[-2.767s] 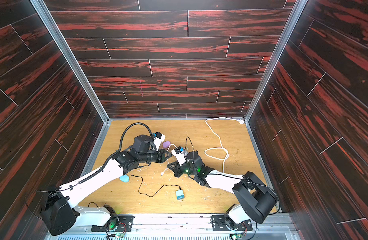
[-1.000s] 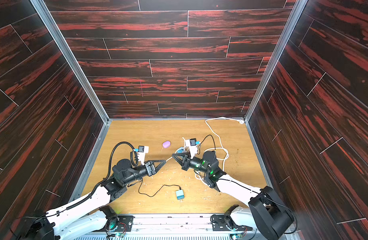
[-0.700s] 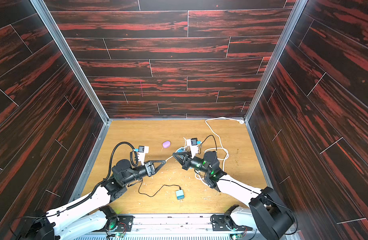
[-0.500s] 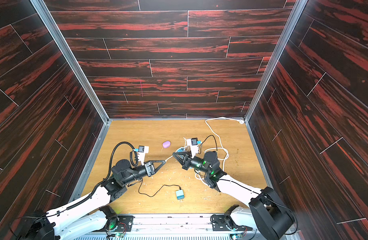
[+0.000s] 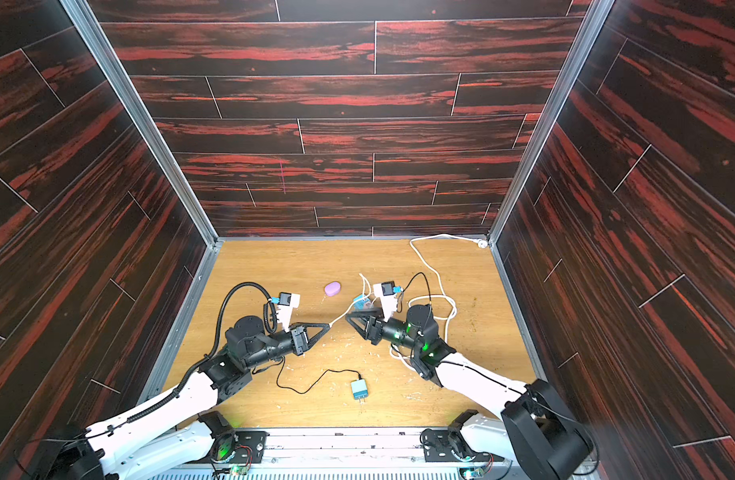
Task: Charge the bluetooth headset
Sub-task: Adjust the charging cable.
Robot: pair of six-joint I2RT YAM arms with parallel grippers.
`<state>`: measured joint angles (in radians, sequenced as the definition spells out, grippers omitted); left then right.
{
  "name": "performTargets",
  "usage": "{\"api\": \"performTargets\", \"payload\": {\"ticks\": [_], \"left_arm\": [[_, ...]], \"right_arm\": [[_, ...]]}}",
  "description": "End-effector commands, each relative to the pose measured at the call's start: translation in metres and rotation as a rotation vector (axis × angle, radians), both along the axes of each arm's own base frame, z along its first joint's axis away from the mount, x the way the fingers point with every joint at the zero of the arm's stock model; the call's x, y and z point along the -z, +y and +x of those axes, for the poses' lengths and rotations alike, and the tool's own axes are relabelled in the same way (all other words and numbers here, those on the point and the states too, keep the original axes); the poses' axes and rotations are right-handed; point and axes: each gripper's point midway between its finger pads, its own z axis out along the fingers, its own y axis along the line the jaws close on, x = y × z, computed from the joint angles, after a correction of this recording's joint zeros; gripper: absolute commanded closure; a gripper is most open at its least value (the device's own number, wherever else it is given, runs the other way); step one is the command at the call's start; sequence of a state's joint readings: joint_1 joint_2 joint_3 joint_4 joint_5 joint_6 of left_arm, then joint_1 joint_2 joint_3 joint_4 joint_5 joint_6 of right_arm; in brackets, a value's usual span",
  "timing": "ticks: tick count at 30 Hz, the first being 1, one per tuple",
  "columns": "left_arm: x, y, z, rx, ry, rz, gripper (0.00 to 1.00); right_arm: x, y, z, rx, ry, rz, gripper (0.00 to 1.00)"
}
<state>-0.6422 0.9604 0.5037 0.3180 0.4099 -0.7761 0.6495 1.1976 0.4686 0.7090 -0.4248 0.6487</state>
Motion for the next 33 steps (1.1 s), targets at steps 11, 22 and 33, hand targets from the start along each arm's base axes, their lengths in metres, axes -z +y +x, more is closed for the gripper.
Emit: {"api": "performTargets", "payload": {"ticks": [11,22,33], "left_arm": [[0.033,0.003,0.001,0.103,0.025,0.35,0.96],[0.023,-0.02,-0.024,0.324,0.044,0.286,0.99],[-0.012,-0.013,-0.033,0.306,-0.084,0.225,0.99]], "right_arm": [[0.005,-0.012,-0.039,-0.136,-0.059,-0.17,0.59],[-0.034,0.017,-0.029,-0.271,-0.112,-0.149,0.54],[-0.02,0.018,-0.034,-0.379,-0.02,-0.078,0.44]]}}
